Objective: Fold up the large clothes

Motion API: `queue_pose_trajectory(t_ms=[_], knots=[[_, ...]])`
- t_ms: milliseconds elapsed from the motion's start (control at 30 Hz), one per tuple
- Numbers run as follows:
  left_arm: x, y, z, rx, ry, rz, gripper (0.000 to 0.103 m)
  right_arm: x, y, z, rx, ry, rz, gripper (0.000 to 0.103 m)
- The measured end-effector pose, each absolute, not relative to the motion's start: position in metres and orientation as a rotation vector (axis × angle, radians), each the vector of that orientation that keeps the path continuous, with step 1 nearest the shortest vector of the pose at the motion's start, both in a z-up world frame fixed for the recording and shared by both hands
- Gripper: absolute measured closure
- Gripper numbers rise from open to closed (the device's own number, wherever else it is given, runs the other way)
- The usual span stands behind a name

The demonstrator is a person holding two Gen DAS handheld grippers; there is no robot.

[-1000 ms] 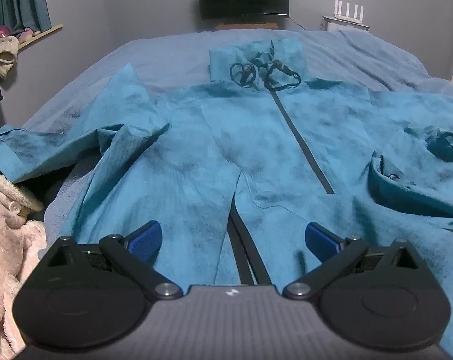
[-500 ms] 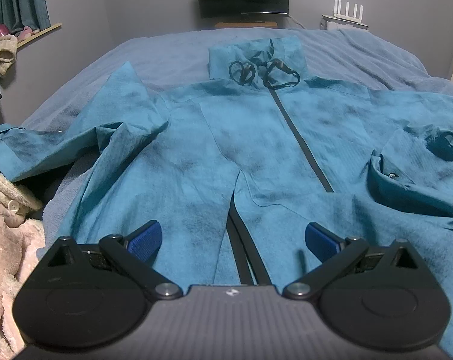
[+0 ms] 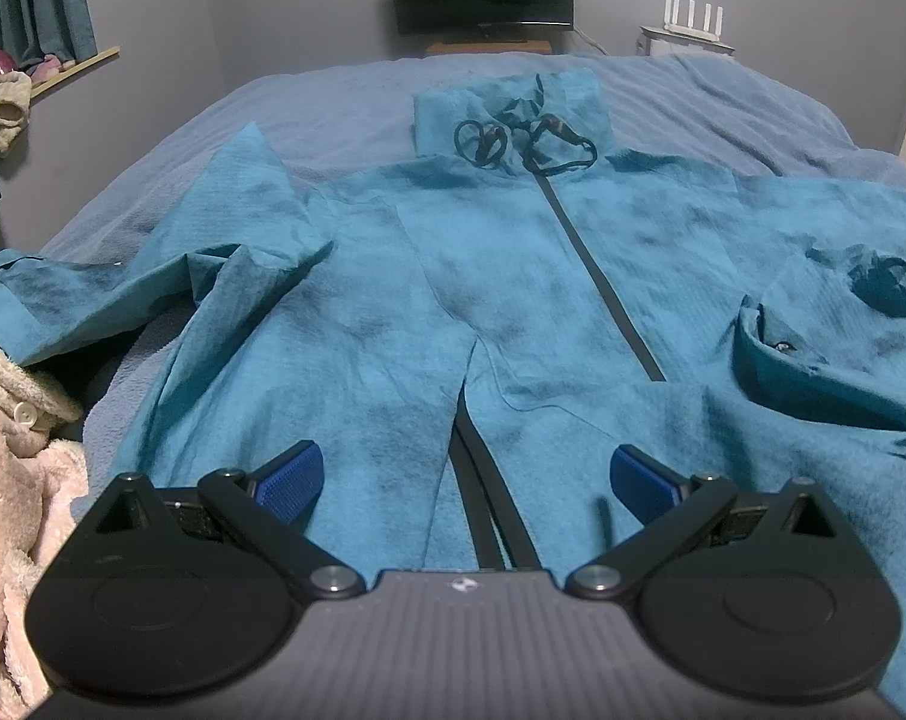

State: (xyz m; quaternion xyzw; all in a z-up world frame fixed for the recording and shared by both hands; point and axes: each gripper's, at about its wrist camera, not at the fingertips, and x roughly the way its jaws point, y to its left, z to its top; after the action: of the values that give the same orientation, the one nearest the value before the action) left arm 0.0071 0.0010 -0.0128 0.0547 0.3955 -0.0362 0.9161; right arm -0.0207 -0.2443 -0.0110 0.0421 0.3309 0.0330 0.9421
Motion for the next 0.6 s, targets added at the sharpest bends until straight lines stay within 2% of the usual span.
queue_pose_trajectory(t_ms=[600], knots=[[0.0066, -0.0010, -0.0136, 0.113, 0.820, -0.077, 0.000, -0.0191, -0.2430, -0.0114, 0.084, 0.679, 0.067, 0.000]])
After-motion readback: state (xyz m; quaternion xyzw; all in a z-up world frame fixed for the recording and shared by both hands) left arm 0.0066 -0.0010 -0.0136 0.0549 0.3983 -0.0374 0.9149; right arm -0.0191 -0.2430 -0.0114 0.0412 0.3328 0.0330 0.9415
